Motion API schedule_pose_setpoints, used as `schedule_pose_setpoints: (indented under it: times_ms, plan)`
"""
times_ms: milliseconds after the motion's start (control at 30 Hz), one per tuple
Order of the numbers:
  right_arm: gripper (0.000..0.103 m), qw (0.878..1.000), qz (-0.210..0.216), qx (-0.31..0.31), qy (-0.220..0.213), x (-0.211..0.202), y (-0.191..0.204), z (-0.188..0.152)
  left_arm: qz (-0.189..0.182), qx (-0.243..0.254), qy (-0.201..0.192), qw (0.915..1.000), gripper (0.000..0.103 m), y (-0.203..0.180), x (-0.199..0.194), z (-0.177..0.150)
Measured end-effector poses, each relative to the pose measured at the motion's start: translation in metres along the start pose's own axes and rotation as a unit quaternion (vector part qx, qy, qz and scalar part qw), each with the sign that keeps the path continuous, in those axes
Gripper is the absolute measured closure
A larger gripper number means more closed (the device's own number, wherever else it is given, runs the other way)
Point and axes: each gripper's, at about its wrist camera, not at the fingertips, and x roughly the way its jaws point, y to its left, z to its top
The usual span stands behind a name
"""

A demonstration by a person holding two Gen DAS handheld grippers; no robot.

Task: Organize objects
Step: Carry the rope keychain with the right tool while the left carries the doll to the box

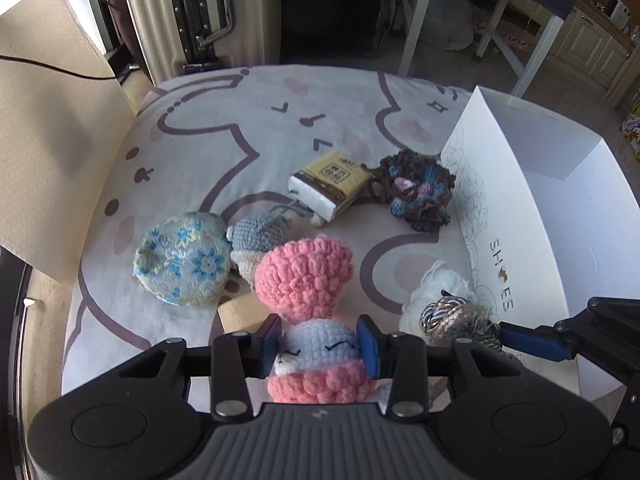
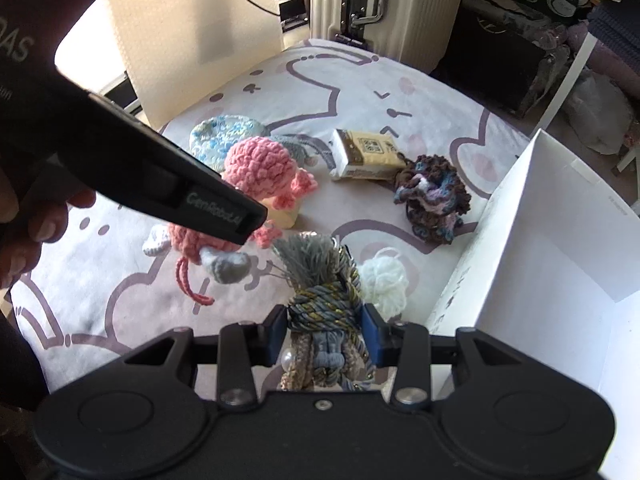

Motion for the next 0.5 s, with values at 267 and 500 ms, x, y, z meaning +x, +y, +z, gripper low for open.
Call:
schedule_pose_setpoints:
  times_ms: [267,500]
  plan:
    - [0.062,0.998,-0.02,0.049,-0.045,-0.03,-0.018,0.01,0.005,-0.011,-0.053,0.9985,0.061,0.018,-0.033,0.004]
    - [0.062,0.992,-0.021,0.097,-0.075,-0.049,-0.025,0.014,0.011,0.007,-0.08,0.9967,0.061,0.018,-0.054,-0.005]
